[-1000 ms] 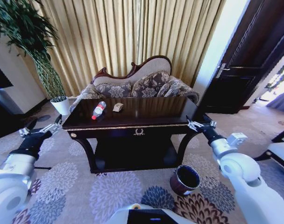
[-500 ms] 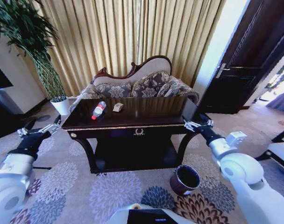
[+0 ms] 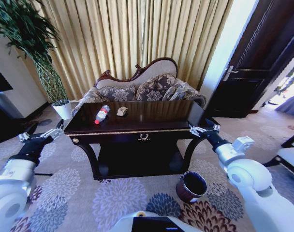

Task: Move to the front of the table and place the trash on the table into the trash bin.

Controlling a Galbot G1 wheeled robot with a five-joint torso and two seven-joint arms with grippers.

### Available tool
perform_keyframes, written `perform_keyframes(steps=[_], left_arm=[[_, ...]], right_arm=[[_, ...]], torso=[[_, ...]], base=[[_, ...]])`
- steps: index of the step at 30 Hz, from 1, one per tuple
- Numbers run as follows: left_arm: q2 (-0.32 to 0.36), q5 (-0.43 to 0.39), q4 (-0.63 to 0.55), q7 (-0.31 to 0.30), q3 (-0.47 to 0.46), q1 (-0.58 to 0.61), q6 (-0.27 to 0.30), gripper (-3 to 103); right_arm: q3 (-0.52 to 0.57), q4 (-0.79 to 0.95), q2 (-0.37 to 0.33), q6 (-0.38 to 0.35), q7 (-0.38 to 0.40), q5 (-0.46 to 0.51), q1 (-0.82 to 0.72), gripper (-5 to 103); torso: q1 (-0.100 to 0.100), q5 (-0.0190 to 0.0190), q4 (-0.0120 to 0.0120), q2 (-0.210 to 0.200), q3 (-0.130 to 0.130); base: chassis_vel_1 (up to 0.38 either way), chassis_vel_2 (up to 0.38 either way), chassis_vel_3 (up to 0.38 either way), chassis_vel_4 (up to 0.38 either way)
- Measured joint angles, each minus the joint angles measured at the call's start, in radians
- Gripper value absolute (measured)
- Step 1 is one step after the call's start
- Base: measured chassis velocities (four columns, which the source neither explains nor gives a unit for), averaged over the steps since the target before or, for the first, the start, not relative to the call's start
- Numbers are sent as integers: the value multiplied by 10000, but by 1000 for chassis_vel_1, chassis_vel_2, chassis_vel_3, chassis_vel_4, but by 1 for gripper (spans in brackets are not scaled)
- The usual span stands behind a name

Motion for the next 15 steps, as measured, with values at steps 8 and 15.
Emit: perform_keyframes(steps=[8, 15], left_arm=[[12, 13, 0, 9, 1, 3, -12, 100], [12, 18, 0, 25, 2, 12, -23, 100]], right_arm=[[-7, 13, -166, 19, -9, 140, 105, 100], [-82, 22, -211, 24, -13, 183, 142, 100]], torso=[[0, -2, 1, 0, 0], [1, -1, 0, -1, 1]], base=[[-69, 72, 68, -78], [-112, 107, 109, -103]])
